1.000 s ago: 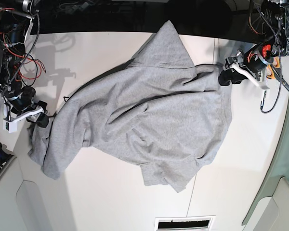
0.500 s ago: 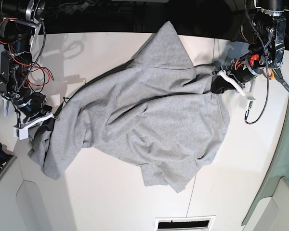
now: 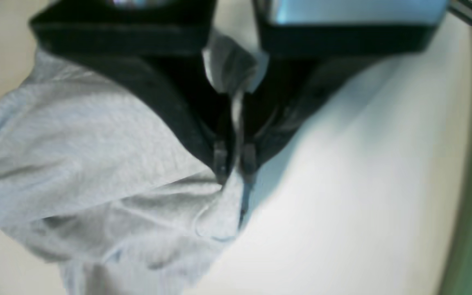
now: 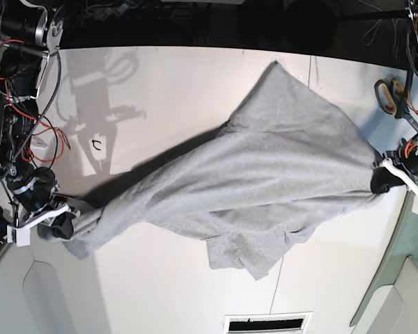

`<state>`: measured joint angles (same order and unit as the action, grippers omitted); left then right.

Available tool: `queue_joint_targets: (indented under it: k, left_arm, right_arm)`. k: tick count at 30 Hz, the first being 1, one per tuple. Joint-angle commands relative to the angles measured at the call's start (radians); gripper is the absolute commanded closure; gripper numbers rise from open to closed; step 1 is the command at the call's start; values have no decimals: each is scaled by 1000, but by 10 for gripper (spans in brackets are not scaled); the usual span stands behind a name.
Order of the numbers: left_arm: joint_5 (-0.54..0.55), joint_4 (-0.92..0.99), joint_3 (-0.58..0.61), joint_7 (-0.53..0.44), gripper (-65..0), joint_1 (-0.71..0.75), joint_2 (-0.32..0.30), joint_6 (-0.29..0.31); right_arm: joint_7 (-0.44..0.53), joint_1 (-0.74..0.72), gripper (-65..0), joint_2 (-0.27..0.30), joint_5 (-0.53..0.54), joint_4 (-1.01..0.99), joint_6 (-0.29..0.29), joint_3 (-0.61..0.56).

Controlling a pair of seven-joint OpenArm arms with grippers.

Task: Layout the t-shirt on the table in an organized manner, then fold the t-shirt properly
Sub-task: 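Hold the shirt with both grippers and stretch it lengthwise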

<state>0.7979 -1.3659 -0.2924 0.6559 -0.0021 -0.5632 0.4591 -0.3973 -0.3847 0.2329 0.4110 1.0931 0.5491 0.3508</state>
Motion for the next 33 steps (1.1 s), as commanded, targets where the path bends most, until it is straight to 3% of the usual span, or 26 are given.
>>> queue_joint_targets:
  k: [1, 5, 8, 15, 17, 20, 22, 23, 25, 27, 30, 33]
  left_arm:
    - [9, -16, -7, -23, 0, -35, -27, 5]
    - [-32, 17, 28, -41, 0, -105, -29, 4]
    - [-87, 107, 132, -135, 0, -161, -29, -1]
    - [-286, 412, 349, -332, 0, -346, 45, -97]
    - [-291, 475, 360, -321, -10, -386, 68, -97]
    - [-283, 503, 360, -311, -237, -402, 79, -92]
    - [-266, 500, 357, -277, -339, -406, 78, -66]
    - [-245, 497, 356, -242, -350, -410, 78, -67]
    - [-198, 473, 355, -181, -350, -414, 77, -65]
    - [-142, 425, 346, -122, -350, -409, 71, -42]
    - [-52, 347, 292, -29, -350, -375, 52, -27]
    - [-27, 280, 170, -5, -350, -305, 45, -24]
  right_arm:
    - [34, -44, 0, 16, 14, 18, 2, 3]
    - [43, -128, 0, 2, -39, -34, 0, -1]
    - [101, -200, 0, -18, -128, -125, -2, -3]
    - [303, -306, 0, -20, -303, -376, -3, -6]
    - [315, -311, 0, -21, -334, -418, -8, -6]
    - [317, -298, 0, -26, -335, -452, -30, -6]
    - [327, -278, 0, -26, -321, -454, -29, -6]
    - [334, -270, -24, -24, -306, -454, -29, -6]
    - [349, -253, -167, -16, -262, -454, -29, -6]
    - [349, -239, -268, -6, -215, -454, -26, -6]
    - [345, -232, -293, 3, -159, -454, -7, -6]
    - [336, -233, -293, 2, -160, -454, -2, -6]
